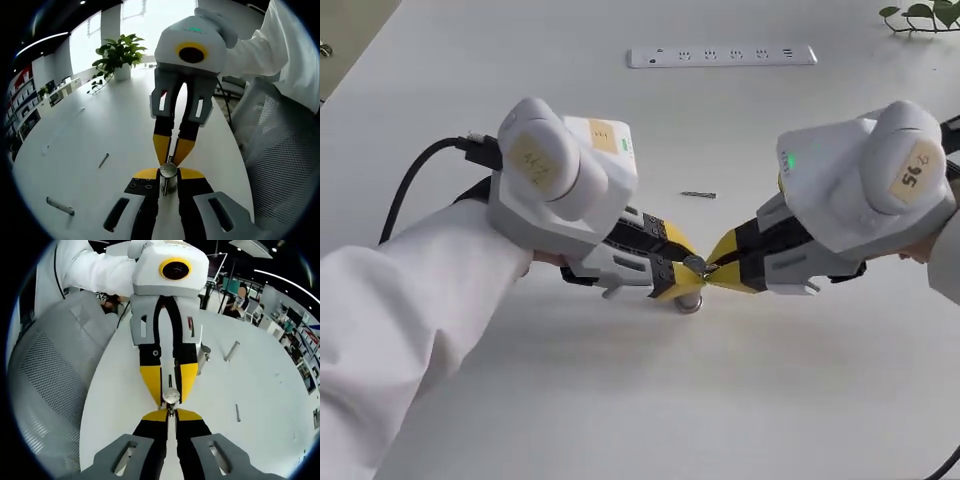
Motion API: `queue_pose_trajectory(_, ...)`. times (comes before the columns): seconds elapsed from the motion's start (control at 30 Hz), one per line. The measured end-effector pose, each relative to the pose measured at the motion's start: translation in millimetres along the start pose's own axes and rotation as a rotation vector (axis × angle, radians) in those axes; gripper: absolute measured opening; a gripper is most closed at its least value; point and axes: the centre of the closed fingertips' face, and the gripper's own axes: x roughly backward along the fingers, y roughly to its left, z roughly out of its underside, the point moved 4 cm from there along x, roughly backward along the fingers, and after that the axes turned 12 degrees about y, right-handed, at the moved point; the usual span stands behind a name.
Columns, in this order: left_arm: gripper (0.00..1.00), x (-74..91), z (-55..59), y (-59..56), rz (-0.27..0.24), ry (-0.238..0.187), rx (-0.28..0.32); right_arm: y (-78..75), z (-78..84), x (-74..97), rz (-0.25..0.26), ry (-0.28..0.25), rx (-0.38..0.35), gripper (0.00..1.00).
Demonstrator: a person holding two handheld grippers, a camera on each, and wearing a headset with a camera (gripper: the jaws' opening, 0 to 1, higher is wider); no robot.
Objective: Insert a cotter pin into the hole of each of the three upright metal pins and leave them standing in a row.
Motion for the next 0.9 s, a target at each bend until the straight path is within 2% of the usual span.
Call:
queue_pose_trajectory(0.07, 0.11, 0.0, 0.0, 0.0, 0.0, 0.0, 0.002, -0.6, 0.7, 1.9, 0.006, -0.009, -0.014, 0.13)
queue_pose_trajectory(0.13, 0.11, 0.0, 0.0, -0.1, -0.002, 0.001, 0.001, -0.8, 0.5, 4.0, 0.015, -0.015, -0.014, 0.19)
queue_pose_trajectory(0.27, 0.11, 0.0, 0.2, -0.2, -0.002, 0.002, 0.002, 0.9, 5.2, 8.2, 0.007, -0.025, -0.041, 0.11)
queue_pose_trajectory(0.37, 0.11, 0.1, 0.1, -0.2, -0.003, 0.003, 0.003, 2.2, 7.7, 12.8, 0.021, -0.021, -0.051, 0.09)
queue_pose_trajectory(0.5, 0.11, 0.0, 0.0, -0.4, -0.004, 0.005, 0.002, 4.0, 8.3, 16.6, 0.018, -0.029, -0.075, 0.0)
queue_pose_trajectory(0.6, 0.11, 0.0, 0.1, -0.5, -0.006, 0.005, 0.005, 5.3, 4.7, 18.0, 0.013, -0.049, -0.087, 0.0)
queue_pose_trajectory(0.9, 0.12, -0.1, 0.2, -1.2, -0.003, -0.001, 0.026, 4.0, 3.6, 12.7, 0.01, -0.038, -0.081, 0.0)
